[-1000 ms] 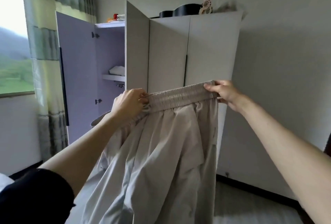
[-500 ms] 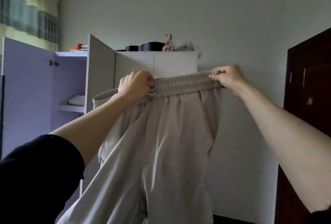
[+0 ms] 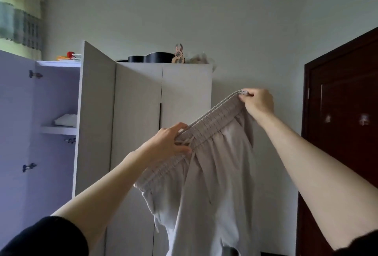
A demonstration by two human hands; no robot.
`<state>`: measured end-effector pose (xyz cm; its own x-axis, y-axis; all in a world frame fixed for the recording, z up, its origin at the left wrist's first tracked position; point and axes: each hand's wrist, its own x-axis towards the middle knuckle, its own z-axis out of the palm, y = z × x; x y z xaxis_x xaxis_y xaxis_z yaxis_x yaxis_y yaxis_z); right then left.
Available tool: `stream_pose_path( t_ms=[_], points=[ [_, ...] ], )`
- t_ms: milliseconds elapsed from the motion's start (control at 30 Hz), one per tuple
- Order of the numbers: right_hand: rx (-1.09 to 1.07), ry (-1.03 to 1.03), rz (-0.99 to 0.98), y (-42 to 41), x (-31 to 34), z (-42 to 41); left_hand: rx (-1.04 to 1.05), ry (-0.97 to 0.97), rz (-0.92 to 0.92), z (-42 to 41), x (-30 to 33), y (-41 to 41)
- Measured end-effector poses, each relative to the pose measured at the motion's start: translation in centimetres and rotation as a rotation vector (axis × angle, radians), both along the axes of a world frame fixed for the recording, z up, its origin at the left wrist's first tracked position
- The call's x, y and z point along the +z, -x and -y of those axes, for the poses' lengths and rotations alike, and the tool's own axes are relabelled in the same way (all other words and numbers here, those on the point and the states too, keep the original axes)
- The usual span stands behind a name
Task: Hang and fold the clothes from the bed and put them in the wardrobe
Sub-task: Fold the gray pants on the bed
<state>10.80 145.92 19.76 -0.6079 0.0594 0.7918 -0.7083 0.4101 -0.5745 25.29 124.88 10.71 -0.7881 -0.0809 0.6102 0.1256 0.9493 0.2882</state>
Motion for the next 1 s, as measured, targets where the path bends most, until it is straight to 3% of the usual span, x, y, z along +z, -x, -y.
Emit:
stream_pose_path(
  t_ms=[100,233,533,733,1000],
  points=[
    [-0.032,-0.004,0.011,-0.2,0.0,-0.3,-0.003,-0.053,0.056,0.5,-2.1,0.9],
    [-0.105,0.041,0.046,-0.3,-0.3,-2.1,0.038,0.017,0.180,0.7,-4.5,1.3],
    [-0.214,0.147,0.169,0.7,-3.1,-10.0,0.165,-0.028,-0.138,-2.4,-2.5,2.7],
    [-0.220,0.112,0.363,1.6,-9.7,-14.6,0.111,-0.181,0.010,-4.1,-3.5,3.5],
    [-0.171,0.125,0.396,1.2,-14.4,-17.6,0.138,-0.102,0.124,-5.3,-6.1,4.2]
  ],
)
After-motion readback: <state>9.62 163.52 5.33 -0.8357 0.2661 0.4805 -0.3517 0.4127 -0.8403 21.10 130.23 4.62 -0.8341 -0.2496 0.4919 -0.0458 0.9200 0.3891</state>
